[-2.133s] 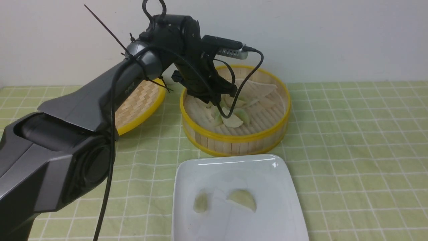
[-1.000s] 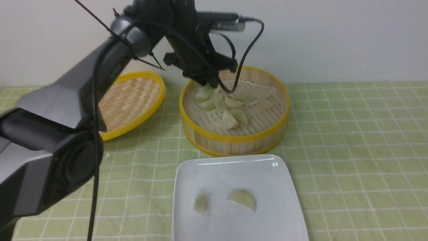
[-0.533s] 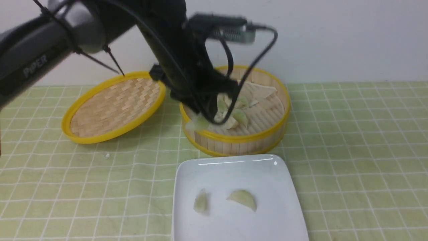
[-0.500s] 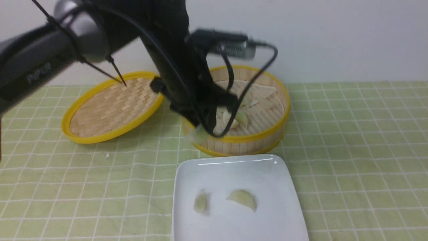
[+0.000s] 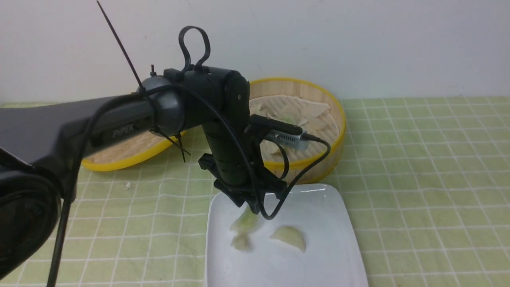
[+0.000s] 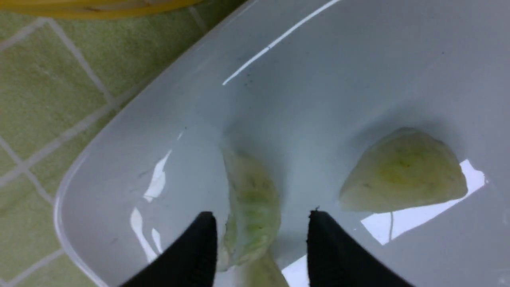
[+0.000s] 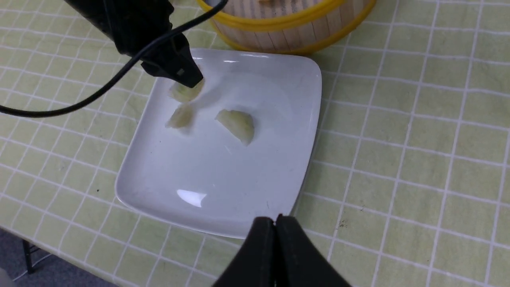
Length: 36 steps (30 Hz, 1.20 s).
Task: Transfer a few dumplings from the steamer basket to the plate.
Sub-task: Use the left arm to put the dumpling into the plate, then use the right arm to grab a dumpling from inside the steamer
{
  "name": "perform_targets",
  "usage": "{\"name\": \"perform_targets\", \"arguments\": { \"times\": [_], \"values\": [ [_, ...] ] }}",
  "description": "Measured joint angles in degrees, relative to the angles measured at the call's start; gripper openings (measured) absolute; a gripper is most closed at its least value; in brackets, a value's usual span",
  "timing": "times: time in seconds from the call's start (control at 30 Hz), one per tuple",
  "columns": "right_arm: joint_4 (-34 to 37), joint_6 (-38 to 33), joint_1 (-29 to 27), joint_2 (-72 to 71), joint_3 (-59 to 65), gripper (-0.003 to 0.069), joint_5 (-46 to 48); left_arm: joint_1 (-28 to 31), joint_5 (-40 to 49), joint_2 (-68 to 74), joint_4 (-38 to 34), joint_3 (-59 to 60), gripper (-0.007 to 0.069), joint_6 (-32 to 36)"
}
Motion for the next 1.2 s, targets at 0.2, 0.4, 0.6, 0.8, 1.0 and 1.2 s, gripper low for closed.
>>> {"name": "perform_targets", "arguments": {
  "times": [0.2,0.4,0.6,0.8,1.0,1.2],
  "values": [
    [0.0,-2.0,0.0,8.4,-6.5,-0.0014,0.2,0.0,4.0,-0.4,1.1,-3.1,0.0466,0.2],
    [0.4,-4.2,3.3,21.0,-13.2,-0.0013,-0.2,3.2,10.0,-7.9,8.0,-5.2,0.0116,-2.6],
    [-4.3,-4.3,12.0,36.0,-22.0,-0.0010,-2.0,8.6,10.5,-24.2,9.2,5.0,-0.0005,-4.7],
    [-8.2,-3.6,16.4,50.6,-32.9,0.0010,-4.8,9.1,5.6,-43.9,7.8,21.5,-0.0006,-6.3],
    [-12.7,-3.1,19.7,62.3,-42.2,0.0106,-8.3,9.1,0.7,-60.4,5.8,32.5,-0.0006,-6.9],
    [-15.7,-2.9,22.2,74.6,-51.5,0.0286,-10.0,9.1,-1.4,-73.9,5.2,38.0,-0.0006,-7.0]
  ]
}}
